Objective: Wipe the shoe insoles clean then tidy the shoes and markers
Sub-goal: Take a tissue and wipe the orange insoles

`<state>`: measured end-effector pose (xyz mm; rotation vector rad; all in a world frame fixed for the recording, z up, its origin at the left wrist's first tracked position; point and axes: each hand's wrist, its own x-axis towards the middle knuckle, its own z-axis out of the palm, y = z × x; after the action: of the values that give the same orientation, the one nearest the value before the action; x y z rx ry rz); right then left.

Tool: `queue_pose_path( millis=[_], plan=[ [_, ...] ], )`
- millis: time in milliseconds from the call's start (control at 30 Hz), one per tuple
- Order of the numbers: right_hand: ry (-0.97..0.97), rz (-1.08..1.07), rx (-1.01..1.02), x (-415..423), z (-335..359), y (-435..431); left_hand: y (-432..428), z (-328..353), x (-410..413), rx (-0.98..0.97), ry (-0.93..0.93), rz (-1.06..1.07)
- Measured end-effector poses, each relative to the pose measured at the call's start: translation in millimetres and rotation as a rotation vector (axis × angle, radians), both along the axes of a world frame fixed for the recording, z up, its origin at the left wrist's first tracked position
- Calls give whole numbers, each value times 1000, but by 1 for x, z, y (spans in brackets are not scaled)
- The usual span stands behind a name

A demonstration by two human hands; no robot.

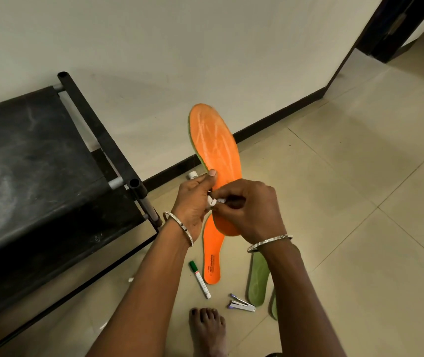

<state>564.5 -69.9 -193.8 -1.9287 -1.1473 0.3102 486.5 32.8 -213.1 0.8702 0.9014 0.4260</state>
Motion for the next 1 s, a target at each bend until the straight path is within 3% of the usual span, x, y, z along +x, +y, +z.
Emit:
queue_pose_path(
  millis=[167, 367, 633, 833, 1000],
  plan=[
    [-190, -177, 57, -1, -5, 5, -5, -5, 5, 173, 22, -56],
    [-190, -319, 81, 5, -7, 3, -6, -6, 4, 212, 33, -114],
    [-184, -128, 27, 1, -8, 4, 1, -13, 2, 242, 125, -38],
    [-147, -339, 41, 21, -14, -8, 0, -7, -1, 220, 78, -66],
    [-160, -219, 68, 0, -8, 2, -1, -12, 1, 278, 113, -40]
  ],
)
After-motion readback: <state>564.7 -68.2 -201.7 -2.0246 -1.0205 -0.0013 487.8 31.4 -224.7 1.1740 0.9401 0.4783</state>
